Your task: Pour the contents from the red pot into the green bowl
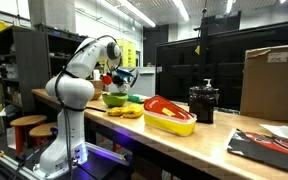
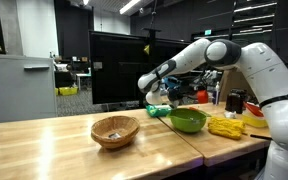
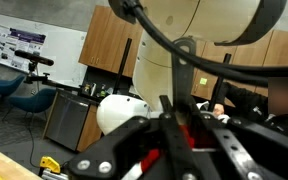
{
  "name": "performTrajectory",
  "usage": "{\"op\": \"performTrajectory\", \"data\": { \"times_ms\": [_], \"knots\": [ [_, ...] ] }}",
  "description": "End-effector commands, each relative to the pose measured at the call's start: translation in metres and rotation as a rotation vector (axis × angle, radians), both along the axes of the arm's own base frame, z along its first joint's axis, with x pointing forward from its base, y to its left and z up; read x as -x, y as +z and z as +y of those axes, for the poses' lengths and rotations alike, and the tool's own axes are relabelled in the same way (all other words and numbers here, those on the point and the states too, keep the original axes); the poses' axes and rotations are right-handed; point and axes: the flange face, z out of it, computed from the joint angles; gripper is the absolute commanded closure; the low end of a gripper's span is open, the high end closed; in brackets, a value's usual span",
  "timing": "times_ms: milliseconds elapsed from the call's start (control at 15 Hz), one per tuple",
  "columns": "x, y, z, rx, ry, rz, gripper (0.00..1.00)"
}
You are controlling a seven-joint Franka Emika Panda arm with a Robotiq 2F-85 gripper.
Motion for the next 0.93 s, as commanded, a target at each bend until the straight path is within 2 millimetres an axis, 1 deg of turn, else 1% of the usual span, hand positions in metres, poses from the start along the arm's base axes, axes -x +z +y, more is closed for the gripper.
{"op": "performTrajectory", "data": {
  "times_ms": [0,333,533,600,733,867],
  "knots": [
    [0.002,-0.003,0.001,-0.006,0.003,0.013,0.96],
    [-0.001,-0.009,0.002,-0.01,0.008,0.018,0.96],
    [-0.001,-0.009,0.003,-0.01,0.01,0.017,0.96],
    [0.021,0.039,0.017,-0.119,-0.079,-0.022,0.96],
    [0.019,0.048,0.033,-0.219,-0.146,-0.02,0.96],
    [0.02,0.07,0.044,-0.329,-0.222,-0.046,0.96]
  ]
}}
